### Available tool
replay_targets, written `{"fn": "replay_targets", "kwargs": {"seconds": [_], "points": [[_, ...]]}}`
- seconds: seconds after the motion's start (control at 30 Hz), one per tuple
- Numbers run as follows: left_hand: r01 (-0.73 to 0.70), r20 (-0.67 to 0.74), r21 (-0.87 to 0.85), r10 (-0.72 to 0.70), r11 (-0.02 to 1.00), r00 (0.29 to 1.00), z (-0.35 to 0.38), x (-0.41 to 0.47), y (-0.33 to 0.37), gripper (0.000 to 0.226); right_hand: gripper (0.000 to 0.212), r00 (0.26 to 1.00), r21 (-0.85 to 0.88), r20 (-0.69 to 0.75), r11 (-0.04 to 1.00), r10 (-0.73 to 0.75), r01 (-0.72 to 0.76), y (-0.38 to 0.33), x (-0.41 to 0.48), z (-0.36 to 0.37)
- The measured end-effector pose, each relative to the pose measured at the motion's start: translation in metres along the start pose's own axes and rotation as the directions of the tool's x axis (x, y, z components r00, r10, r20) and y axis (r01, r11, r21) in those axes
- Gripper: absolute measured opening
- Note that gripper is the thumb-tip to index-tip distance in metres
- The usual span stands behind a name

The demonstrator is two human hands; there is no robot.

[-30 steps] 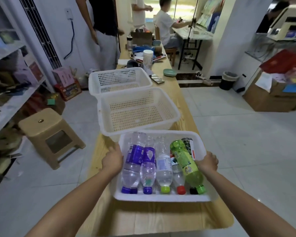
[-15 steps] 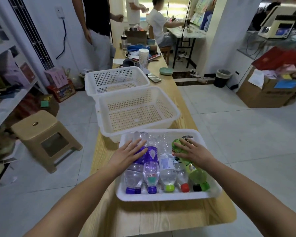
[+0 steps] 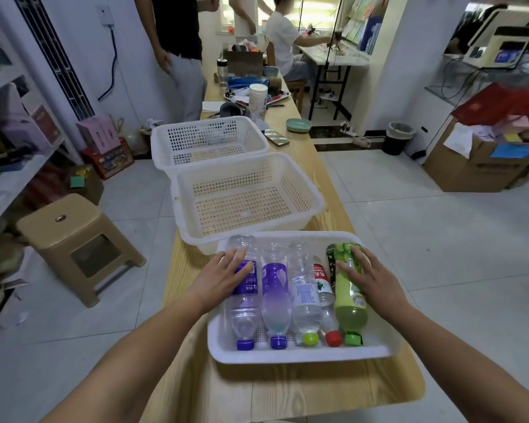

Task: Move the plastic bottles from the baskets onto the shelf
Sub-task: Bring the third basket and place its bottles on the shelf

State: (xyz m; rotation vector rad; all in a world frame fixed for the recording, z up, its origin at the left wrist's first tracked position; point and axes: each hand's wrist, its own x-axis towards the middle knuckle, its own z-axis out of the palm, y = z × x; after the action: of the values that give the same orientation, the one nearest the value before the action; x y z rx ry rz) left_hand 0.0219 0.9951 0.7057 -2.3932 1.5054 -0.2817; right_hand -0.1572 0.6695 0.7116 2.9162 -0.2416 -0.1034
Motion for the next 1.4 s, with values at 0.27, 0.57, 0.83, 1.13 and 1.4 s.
{"fn": "replay_targets", "kwargs": {"seconds": [0.27, 0.57, 0.83, 1.13, 1.4], "points": [[-0.029, 0.059, 0.065, 0.025, 0.997, 0.998, -0.019, 0.026, -0.011, 0.092, 0.085, 0.941, -0.329, 0.164, 0.883, -0.296, 0.335, -0.008, 0.015, -0.024], [-0.096, 0.200, 0.216, 0.052, 0.972, 0.978, -0.018, 0.024, -0.027, 0.067, 0.065, 0.940, -0.474, 0.154, 0.812, -0.305, 0.341, 0.013, 0.012, -0.037], [-0.125, 0.026, 0.211, 0.123, 0.969, 0.992, -0.019, -0.007, -0.047, 0.050, 0.053, 0.983, -0.322, -0.135, 0.944, -0.122, 0.073, 0.054, -0.024, -0.036], [0.006, -0.200, 0.064, 0.007, 0.998, 0.980, -0.019, -0.037, -0.072, 0.043, 0.056, 0.780, 0.263, -0.022, 0.756, 0.625, -0.599, 0.017, -0.042, -0.043], [0.327, -0.227, -0.235, -0.378, 0.915, 0.897, -0.033, -0.055, -0.063, 0.053, 0.055, 0.488, 0.850, 0.402, -0.118, 0.775, -0.513, -0.042, -0.035, -0.037]]}}
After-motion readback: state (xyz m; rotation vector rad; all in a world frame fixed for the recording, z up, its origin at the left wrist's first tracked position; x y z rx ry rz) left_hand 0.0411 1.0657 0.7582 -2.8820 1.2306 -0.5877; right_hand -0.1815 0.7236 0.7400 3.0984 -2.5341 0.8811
